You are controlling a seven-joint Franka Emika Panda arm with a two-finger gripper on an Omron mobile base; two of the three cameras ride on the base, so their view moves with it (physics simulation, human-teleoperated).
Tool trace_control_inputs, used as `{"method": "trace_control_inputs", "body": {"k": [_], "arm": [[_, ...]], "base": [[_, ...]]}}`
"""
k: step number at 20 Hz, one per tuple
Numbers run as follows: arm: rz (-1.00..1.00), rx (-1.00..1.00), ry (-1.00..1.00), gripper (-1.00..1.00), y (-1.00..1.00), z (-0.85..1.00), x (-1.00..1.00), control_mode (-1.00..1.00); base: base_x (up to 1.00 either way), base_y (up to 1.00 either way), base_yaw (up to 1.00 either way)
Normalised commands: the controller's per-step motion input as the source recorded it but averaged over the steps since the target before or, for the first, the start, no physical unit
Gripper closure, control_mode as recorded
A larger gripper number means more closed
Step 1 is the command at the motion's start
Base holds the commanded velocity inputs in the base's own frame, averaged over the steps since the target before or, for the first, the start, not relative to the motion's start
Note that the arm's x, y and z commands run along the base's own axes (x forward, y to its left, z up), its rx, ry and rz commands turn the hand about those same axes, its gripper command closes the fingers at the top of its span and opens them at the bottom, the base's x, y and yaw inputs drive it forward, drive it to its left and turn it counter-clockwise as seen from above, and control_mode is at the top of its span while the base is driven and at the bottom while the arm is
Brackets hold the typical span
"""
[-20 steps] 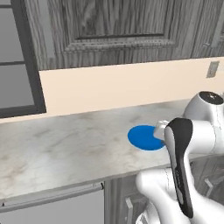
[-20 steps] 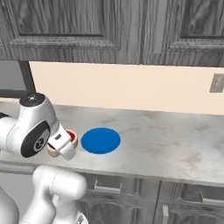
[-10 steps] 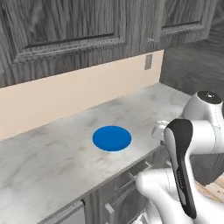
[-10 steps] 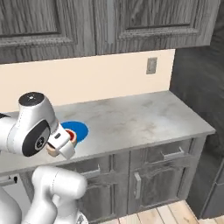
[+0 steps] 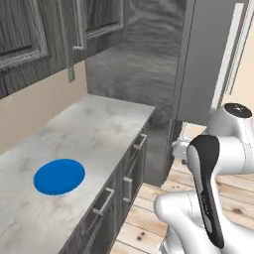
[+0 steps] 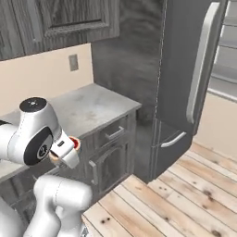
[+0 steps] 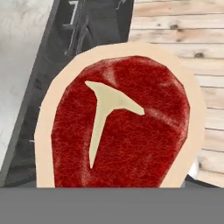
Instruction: Place the steak on the counter behind the older steak on the same shelf of the fridge to maintain FIFO order. Close the fridge door when finished.
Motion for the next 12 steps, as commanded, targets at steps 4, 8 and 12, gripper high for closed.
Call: {"method": "trace_control_inputs", "body": {"k": [4, 8, 12], "arm": [[0.00, 0.00, 0.00, 1.00, 0.00, 0.00, 0.00, 1.00], [0.00, 0.00, 0.00, 1.00, 0.00, 0.00, 0.00, 1.00], [0.00, 0.00, 0.00, 1.00, 0.00, 0.00, 0.00, 1.00]], "base": [[0.08, -0.66, -0.75], [0.30, -0.74, -0.60], [0.60, -0.56, -0.37]]}}
